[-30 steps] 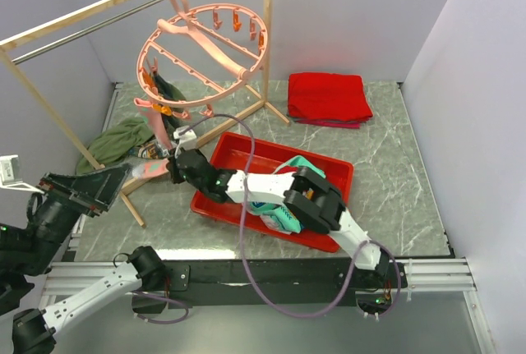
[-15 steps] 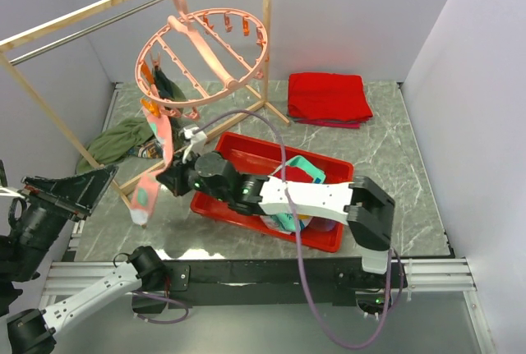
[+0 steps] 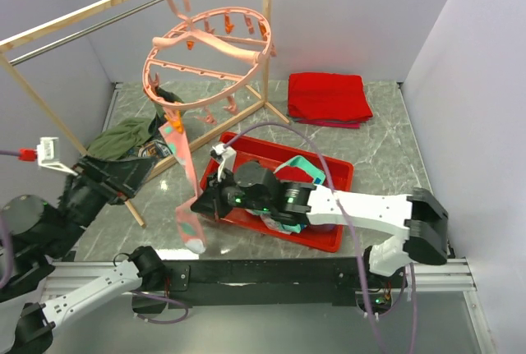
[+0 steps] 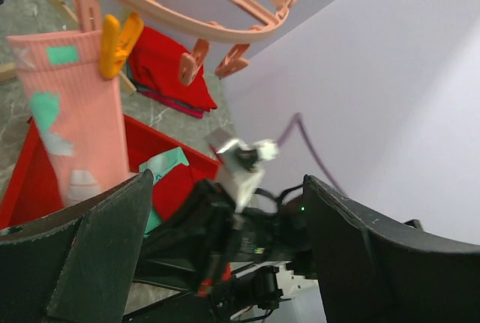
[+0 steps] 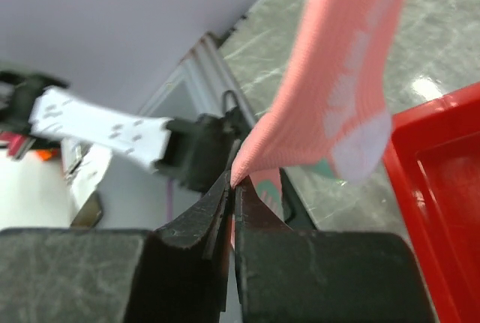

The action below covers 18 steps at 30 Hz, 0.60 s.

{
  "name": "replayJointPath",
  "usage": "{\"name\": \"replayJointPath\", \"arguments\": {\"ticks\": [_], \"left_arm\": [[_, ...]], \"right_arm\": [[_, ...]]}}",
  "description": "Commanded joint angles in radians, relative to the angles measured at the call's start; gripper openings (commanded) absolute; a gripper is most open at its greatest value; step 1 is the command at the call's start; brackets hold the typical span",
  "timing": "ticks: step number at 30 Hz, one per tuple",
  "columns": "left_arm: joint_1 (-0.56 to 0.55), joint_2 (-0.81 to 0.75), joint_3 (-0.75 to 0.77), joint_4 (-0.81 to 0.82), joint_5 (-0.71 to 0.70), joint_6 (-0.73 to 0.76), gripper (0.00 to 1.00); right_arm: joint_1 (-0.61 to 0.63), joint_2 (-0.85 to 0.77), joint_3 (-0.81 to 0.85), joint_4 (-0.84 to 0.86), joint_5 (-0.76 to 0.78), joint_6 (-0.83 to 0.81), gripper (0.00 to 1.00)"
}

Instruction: Remove the socks clipped to the hanger

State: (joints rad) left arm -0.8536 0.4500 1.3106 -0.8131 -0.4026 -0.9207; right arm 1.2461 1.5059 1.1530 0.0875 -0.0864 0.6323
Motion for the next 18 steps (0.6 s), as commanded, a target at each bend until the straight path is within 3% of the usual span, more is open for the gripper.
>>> {"name": "replayJointPath", "arguments": {"ticks": [1,7,18], "left_arm": [[-0.004,0.035,-0.034,0.066,0.008,-0.024,0.85],[-0.005,0.047,-0.094,0.104,-0.008,-0.050,0.84],[-0.004,0.090,-0.209,0.316,0.056,-0.112,0.83]], "right_arm": [[0.001,-0.125,0.002,-0.046,-0.091,-0.055,0.06],[-0.059,-0.295,-0.090,-0.037,-0.225,-0.062,0.08],[-0.272,-0.434,-0.151,0.012,-0.705,0.001,0.06]]}}
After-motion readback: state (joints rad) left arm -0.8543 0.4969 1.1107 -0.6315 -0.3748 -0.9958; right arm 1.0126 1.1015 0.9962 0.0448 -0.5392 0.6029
